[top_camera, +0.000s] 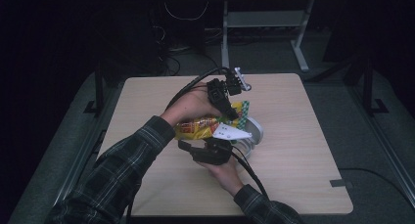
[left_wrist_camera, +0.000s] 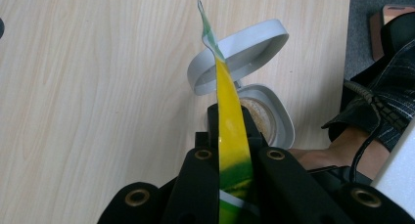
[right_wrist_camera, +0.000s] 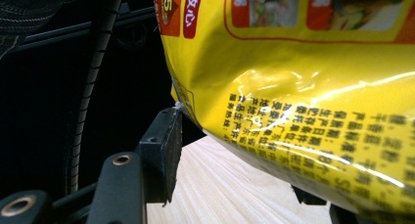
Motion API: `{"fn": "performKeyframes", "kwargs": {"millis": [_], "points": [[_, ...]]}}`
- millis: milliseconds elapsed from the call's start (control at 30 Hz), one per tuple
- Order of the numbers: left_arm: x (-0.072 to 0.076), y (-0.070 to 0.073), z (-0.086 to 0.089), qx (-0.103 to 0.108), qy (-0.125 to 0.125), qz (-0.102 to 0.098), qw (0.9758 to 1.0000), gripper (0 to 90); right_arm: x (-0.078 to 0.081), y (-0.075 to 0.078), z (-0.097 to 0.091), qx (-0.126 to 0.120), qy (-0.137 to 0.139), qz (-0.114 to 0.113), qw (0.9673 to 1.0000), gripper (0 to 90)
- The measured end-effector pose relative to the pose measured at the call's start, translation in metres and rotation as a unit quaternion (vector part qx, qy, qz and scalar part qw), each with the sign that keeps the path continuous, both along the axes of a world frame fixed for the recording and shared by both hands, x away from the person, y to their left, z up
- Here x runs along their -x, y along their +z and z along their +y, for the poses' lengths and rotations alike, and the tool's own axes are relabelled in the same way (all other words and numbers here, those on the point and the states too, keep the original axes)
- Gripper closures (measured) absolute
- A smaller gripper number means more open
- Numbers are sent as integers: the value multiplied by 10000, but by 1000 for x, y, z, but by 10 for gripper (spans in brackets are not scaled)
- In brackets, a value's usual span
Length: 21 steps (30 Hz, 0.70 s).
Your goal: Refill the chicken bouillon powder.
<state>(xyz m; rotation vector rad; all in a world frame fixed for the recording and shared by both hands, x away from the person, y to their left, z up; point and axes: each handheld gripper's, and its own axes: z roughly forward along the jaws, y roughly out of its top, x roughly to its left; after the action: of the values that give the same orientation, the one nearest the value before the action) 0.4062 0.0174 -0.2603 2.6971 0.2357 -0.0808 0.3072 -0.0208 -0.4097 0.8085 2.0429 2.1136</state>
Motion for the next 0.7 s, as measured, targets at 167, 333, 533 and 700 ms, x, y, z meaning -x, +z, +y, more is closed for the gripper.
{"fn": "performKeyframes", "kwargs": {"millis": [167, 333, 533, 700], "points": [[0, 0, -1, -3, -13, 3, 10000, 899, 0, 1, 0, -26, -3, 0, 10000, 438], [1, 0, -2, -42, -8, -24, 10000, 899, 0, 1, 0, -47, -2, 14, 10000, 438], [1, 0, -2, -57, -7, -17, 10000, 899, 0, 1, -1, -52, 1, 17, 10000, 439], [1, 0, -3, -65, -7, -7, 10000, 899, 0, 1, -1, -58, 0, 15, 10000, 439]]}}
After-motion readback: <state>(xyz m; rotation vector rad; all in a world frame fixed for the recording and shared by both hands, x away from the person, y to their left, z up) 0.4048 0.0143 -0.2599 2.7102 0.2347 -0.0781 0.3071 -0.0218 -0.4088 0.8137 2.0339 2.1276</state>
